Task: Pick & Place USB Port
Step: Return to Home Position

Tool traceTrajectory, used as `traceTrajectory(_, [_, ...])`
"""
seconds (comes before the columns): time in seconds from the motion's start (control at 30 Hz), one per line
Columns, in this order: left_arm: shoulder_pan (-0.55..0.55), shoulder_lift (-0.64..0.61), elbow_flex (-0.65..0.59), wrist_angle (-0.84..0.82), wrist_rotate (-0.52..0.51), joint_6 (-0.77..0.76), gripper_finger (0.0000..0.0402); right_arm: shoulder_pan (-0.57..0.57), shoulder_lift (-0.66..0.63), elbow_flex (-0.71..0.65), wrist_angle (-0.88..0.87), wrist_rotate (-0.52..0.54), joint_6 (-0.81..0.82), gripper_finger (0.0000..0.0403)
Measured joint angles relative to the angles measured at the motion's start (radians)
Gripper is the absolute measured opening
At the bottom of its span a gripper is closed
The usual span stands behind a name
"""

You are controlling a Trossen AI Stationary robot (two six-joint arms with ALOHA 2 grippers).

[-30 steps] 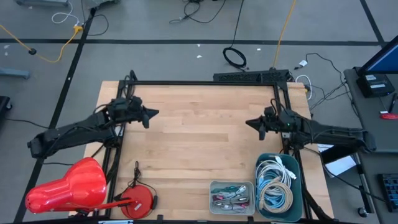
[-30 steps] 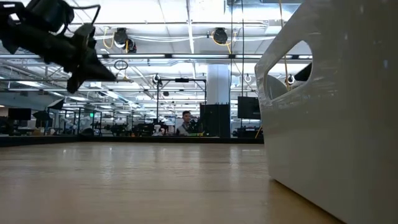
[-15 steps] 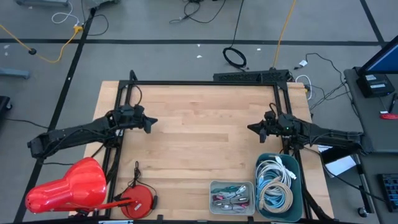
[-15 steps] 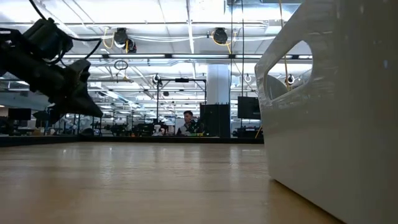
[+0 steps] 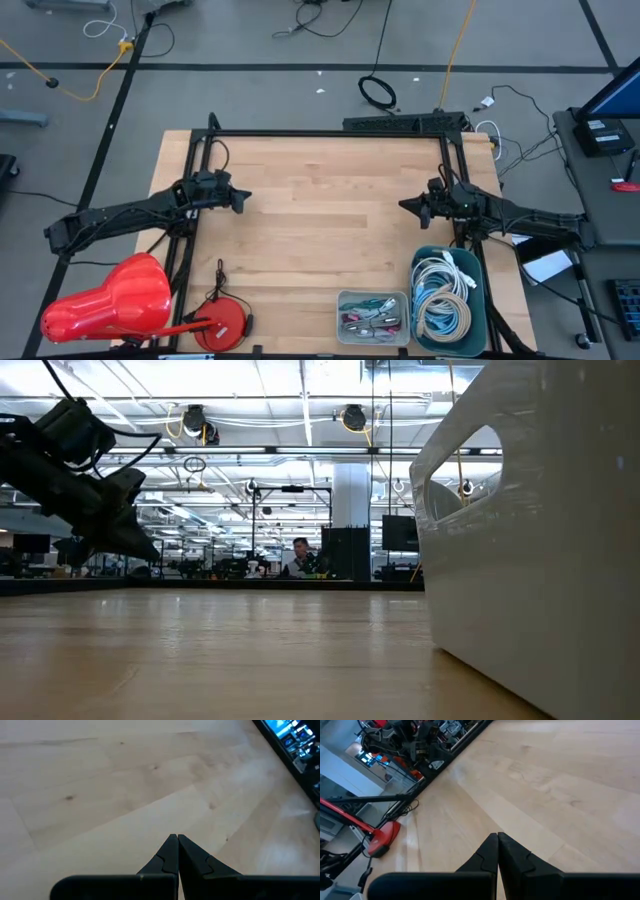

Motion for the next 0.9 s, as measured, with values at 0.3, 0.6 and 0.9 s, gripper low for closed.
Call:
traceTrajectory(0.3, [0.000,0.000,-0.002,0.086,0.148,0.185,0.0000,0.000,0.000,-0.001,-0.004,0.002,-0.021,0.0000])
traceTrajectory(0.6, [0.000,-0.001,-0.042,0.215,0.195,0.260,0.0002,0.000,0.000,-0.002,-0.005,0.002,-0.020,0.0000])
traceTrajectory(0.9, [0.000,0.000,-0.042,0.153,-0.027,0.169,0.0013,0.000,0.000,-0.003,-0.004,0.002,0.025,0.0000])
